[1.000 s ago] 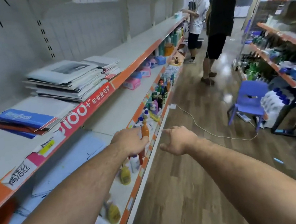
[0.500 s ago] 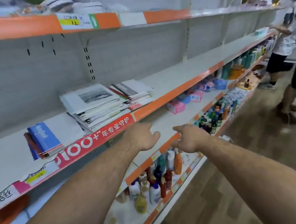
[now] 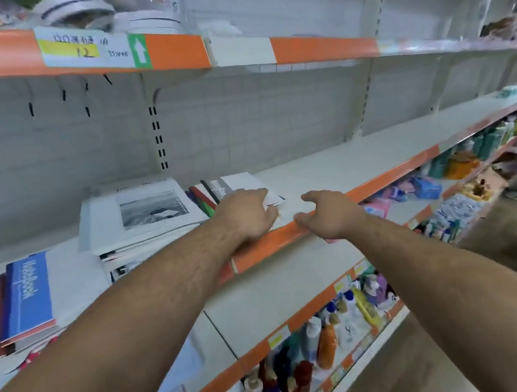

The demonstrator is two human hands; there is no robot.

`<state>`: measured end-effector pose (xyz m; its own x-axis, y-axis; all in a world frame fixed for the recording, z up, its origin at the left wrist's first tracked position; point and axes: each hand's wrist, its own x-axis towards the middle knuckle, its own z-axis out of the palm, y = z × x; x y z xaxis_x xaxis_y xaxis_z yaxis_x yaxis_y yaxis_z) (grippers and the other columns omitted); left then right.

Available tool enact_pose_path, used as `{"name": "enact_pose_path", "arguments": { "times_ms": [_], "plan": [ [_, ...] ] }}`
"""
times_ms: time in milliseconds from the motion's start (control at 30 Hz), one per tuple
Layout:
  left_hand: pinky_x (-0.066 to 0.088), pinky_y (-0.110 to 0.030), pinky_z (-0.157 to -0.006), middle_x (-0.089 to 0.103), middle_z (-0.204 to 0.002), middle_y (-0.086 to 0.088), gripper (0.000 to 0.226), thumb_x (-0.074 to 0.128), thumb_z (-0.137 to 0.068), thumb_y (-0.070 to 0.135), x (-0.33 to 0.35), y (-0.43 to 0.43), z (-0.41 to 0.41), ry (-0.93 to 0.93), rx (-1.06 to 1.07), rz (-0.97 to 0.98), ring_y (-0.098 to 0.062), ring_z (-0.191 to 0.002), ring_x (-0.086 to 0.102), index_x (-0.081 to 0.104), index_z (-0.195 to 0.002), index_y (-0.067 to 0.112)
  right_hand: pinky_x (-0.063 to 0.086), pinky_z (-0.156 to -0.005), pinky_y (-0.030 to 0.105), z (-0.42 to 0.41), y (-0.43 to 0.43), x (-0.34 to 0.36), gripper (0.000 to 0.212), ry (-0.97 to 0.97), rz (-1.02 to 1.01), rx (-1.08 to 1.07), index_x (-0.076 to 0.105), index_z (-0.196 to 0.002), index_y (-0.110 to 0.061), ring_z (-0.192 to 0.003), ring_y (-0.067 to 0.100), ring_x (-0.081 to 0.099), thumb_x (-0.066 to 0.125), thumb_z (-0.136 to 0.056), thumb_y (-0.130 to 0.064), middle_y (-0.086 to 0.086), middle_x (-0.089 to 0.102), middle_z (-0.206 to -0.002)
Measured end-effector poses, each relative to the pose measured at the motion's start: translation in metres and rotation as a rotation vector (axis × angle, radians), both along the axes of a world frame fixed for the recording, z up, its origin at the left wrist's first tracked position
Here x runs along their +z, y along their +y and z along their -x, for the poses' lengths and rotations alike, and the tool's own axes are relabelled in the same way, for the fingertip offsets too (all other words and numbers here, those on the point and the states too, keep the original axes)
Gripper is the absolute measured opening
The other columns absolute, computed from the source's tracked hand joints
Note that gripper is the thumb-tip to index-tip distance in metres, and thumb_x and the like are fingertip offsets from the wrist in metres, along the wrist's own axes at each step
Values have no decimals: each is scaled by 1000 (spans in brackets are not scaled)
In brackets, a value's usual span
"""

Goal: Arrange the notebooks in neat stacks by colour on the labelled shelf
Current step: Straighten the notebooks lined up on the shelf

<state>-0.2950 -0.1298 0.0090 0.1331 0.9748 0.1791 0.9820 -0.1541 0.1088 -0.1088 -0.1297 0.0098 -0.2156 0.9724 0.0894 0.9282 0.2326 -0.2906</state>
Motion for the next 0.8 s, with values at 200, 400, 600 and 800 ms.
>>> {"name": "enact_pose_path", "arguments": {
  "times_ms": [200,400,600,800],
  "plan": [
    [37,-34,-112,42,-155,-7,62,38,-100,49,-3,42,13,-1,137,38,-27,-141,39,33,-155,20,35,-109,30,18,75,-7,60,78,28,90,48,-145,-15,-136,22,45,56,-95,-47,4,49,-149],
    [45,-38,-105,51,-147,-9,62,39,-98,49,-11,68,15,-76,346,69,-28,-131,49,37,-151,18,45,-96,33,34,140,-12,55,133,54,196,60,-127,-8,-121,27,56,52,-95,-52,8,61,-132],
    [42,-32,-78,61,-117,-13,50,44,-98,48,-12,67,5,-135,595,78,-28,-103,56,50,-126,8,45,-62,29,46,179,-19,50,227,236,288,55,-76,-13,-80,25,63,62,-85,-62,3,63,-80],
    [43,-32,-75,63,-111,-9,40,37,-101,47,-13,63,-8,-115,669,101,-22,-93,56,59,-107,15,57,-67,34,51,197,-21,27,410,346,279,57,-75,-11,-72,24,65,76,-81,-28,4,64,-76]
  ]
}}
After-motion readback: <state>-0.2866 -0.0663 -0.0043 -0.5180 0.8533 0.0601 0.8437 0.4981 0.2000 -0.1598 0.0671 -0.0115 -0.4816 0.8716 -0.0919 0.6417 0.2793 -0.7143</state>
